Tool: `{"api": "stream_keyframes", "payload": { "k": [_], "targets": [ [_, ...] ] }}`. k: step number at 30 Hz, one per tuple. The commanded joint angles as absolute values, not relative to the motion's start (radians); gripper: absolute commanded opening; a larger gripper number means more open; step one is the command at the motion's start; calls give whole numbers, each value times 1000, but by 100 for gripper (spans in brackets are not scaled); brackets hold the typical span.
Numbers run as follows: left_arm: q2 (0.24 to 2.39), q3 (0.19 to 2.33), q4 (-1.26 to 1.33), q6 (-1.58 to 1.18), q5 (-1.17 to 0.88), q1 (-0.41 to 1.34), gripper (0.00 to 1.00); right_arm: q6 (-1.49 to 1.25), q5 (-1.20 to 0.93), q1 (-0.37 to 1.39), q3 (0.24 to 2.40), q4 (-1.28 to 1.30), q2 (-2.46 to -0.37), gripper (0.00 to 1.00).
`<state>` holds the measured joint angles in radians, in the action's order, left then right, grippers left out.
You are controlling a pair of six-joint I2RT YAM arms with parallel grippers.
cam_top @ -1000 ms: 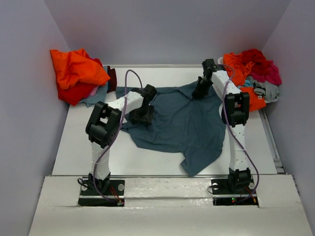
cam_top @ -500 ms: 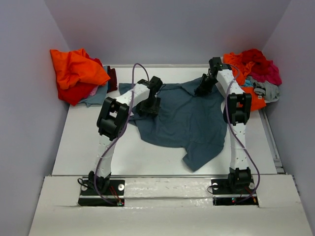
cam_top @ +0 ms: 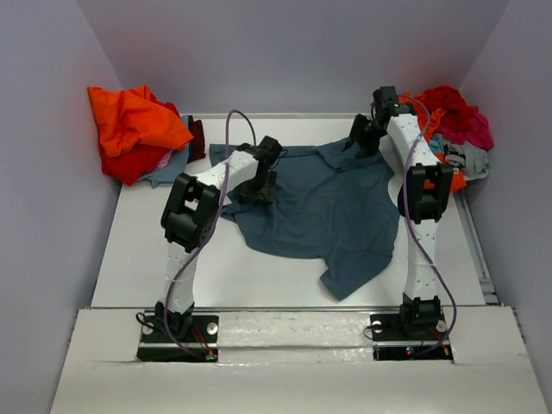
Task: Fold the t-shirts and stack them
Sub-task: Flatten the tshirt out
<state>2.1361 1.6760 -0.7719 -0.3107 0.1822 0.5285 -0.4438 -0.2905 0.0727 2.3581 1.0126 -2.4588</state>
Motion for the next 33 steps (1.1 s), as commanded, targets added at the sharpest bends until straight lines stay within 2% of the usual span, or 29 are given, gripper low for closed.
{"api": "stream_keyframes", "payload": {
  "k": [1, 6, 8, 13, 18, 24, 33],
  "targets": [
    [1987, 1681, -775, -316, 287, 532, 82, -413, -290, 116, 2307, 989, -2277, 62],
    [1928, 1678, -811, -325, 317, 532, 83, -400, -264, 195, 2195, 1032, -2186, 62],
    [1907, 1642, -825, -342, 310, 532, 83, -391, -265, 236, 2082, 1039, -2145, 62],
    [1829, 1472, -798, -385, 278, 532, 83, -393, -265, 304, 1780, 974, -2037, 62],
    [1750, 1358, -787, -423, 247, 532, 83, -399, -273, 325, 1626, 954, -1942, 61],
    [1691, 1232, -759, -466, 193, 543, 82, -387, -270, 344, 1534, 957, -1888, 61],
    [1698, 1173, -713, -472, 180, 543, 82, -380, -305, 365, 1476, 968, -1848, 60]
  ]
}}
